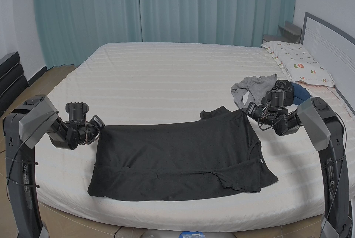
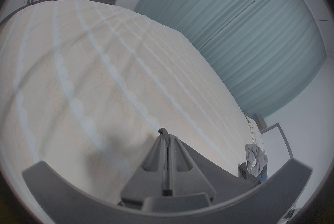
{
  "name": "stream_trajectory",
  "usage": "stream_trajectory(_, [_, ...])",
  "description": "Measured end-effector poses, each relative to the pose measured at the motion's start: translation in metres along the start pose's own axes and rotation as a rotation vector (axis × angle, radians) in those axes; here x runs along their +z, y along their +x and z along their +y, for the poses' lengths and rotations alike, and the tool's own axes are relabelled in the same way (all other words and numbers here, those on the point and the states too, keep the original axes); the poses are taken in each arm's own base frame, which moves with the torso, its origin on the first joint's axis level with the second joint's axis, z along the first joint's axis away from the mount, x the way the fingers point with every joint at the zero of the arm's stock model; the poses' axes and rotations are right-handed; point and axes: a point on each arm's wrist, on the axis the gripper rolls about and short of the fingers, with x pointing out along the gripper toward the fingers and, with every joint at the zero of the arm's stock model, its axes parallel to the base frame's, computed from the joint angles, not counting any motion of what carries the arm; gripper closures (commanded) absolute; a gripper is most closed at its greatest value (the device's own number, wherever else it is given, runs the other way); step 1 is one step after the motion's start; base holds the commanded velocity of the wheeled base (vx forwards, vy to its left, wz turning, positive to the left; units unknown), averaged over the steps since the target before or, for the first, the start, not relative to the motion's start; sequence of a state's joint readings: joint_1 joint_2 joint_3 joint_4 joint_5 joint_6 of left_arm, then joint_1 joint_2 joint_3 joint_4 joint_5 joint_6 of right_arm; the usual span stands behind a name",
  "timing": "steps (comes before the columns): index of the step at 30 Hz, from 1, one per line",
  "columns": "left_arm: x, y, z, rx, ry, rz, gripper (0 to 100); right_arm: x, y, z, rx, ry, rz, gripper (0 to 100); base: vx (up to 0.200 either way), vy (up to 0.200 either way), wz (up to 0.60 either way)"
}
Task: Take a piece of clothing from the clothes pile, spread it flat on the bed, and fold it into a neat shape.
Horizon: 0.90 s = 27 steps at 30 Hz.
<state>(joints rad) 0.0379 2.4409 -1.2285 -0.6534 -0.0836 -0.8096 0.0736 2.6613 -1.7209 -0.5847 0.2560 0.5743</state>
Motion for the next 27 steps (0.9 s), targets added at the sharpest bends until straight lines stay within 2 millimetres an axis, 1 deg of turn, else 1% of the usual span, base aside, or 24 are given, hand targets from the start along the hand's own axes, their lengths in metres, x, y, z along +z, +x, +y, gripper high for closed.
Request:
stream_trajectory(3, [0.001, -0.001, -0.001, 0.003, 0.000, -0.011, 100, 0.000, -0.003, -0.001, 0.003, 0.016, -0.011, 100, 0.000, 0.000, 0.00])
stream_trajectory(6, [0.001, -0.004, -0.001, 0.004, 0.001, -0.016, 100, 0.003, -0.007, -0.002, 0.010, 0.036, -0.040, 100, 0.000, 0.000, 0.00])
stream_trajectory(16, [0.003, -0.009, -0.004, -0.004, 0.006, -0.026, 100, 0.003, -0.019, -0.014, -0.020, 0.066, -0.037, 100, 0.000, 0.000, 0.00])
stream_trajectory(21, [0.002, -0.011, -0.003, -0.002, 0.009, -0.023, 100, 0.000, -0.026, -0.014, -0.020, 0.072, -0.020, 100, 0.000, 0.000, 0.00])
stream_trajectory(27, [0.000, -0.021, -0.004, 0.001, 0.023, -0.008, 100, -0.001, -0.042, -0.013, 0.005, 0.083, 0.031, 100, 0.000, 0.000, 0.00])
